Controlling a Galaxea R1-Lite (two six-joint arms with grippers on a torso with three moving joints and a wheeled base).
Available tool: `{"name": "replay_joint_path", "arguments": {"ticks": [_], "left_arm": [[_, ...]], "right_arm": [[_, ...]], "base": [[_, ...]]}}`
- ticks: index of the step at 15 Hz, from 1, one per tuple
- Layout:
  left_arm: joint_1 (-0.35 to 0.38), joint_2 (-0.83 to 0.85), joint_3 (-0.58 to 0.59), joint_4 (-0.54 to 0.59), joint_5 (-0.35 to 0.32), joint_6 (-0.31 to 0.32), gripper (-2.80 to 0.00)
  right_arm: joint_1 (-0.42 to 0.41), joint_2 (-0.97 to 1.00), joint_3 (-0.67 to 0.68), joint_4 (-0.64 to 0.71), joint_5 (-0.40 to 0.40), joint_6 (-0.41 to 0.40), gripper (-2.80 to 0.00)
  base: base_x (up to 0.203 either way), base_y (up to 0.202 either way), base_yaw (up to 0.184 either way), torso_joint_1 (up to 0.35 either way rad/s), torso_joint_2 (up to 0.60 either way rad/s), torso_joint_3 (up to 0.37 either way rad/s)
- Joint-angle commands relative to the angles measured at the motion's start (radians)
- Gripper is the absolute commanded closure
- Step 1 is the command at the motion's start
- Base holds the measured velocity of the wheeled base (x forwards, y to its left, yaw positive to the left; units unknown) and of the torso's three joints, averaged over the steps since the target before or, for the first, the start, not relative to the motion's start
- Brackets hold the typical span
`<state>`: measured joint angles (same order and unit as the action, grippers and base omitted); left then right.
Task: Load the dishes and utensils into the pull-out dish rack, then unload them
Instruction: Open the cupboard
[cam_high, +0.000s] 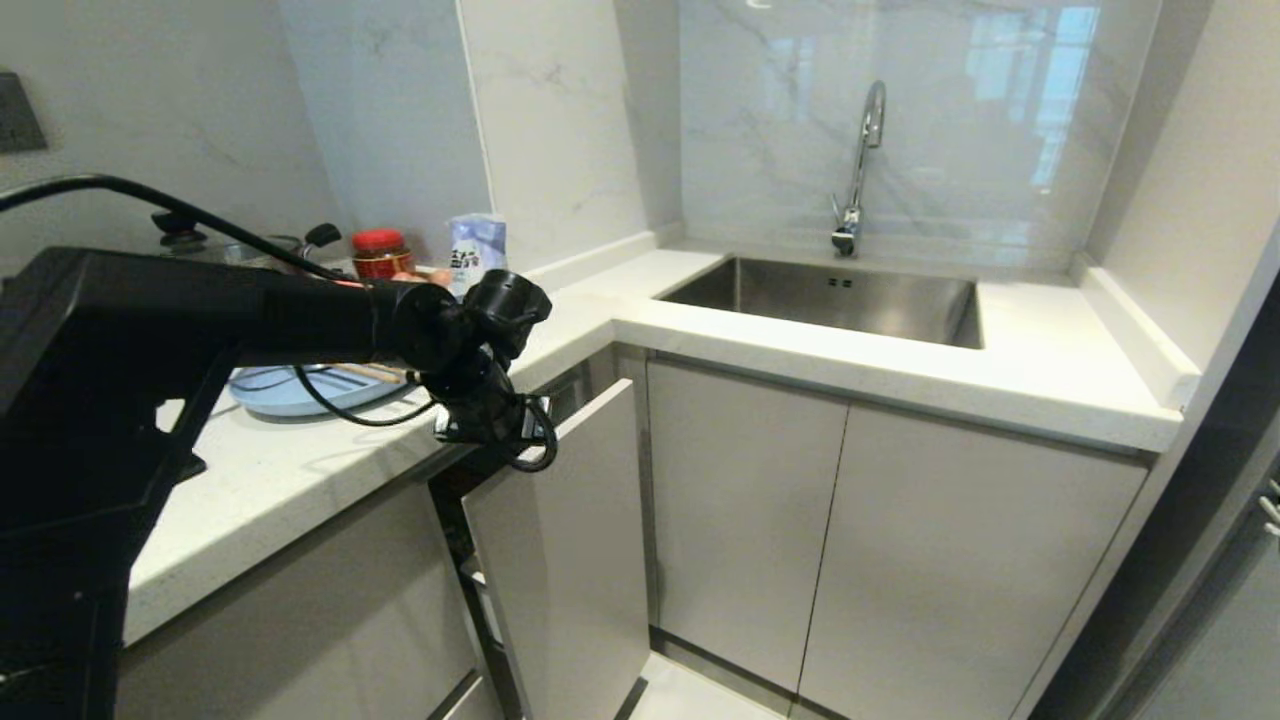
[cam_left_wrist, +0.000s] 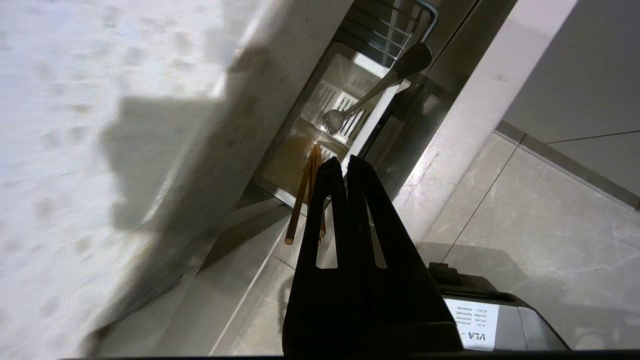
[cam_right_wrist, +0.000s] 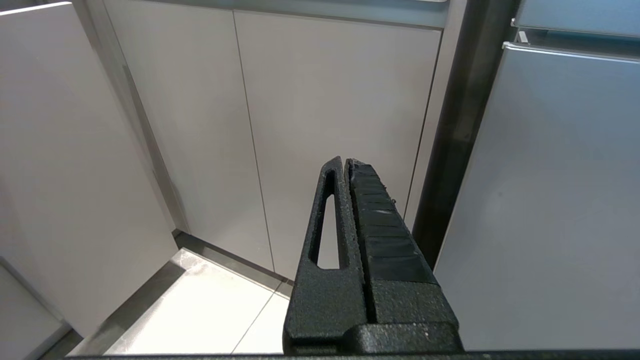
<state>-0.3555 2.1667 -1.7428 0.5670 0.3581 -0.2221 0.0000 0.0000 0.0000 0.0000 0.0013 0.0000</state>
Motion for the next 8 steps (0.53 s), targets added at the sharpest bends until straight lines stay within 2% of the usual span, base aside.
{"name": "replay_joint_path", "arguments": {"ticks": [1, 3, 8], "left_arm": [[0.0, 0.034, -0.004, 0.004, 0.002, -0.002, 0.0], [-0.008, 0.039, -0.004, 0.008, -0.018, -0.002, 0.0], [-0.041, 0.026, -0.005, 0.044, -0.15, -0.008, 0.0]], "right_arm": [[0.0, 0.0, 0.0, 0.0, 0.0, 0.0, 0.0], [0.0, 0.0, 0.0, 0.0, 0.0, 0.0, 0.0], [0.0, 0.0, 0.0, 0.0, 0.0, 0.0, 0.0]], "base": [[0.0, 0.0, 0.0, 0.0, 0.0, 0.0], [0.0, 0.0, 0.0, 0.0, 0.0, 0.0], [0.0, 0.0, 0.0, 0.0, 0.0, 0.0]]}}
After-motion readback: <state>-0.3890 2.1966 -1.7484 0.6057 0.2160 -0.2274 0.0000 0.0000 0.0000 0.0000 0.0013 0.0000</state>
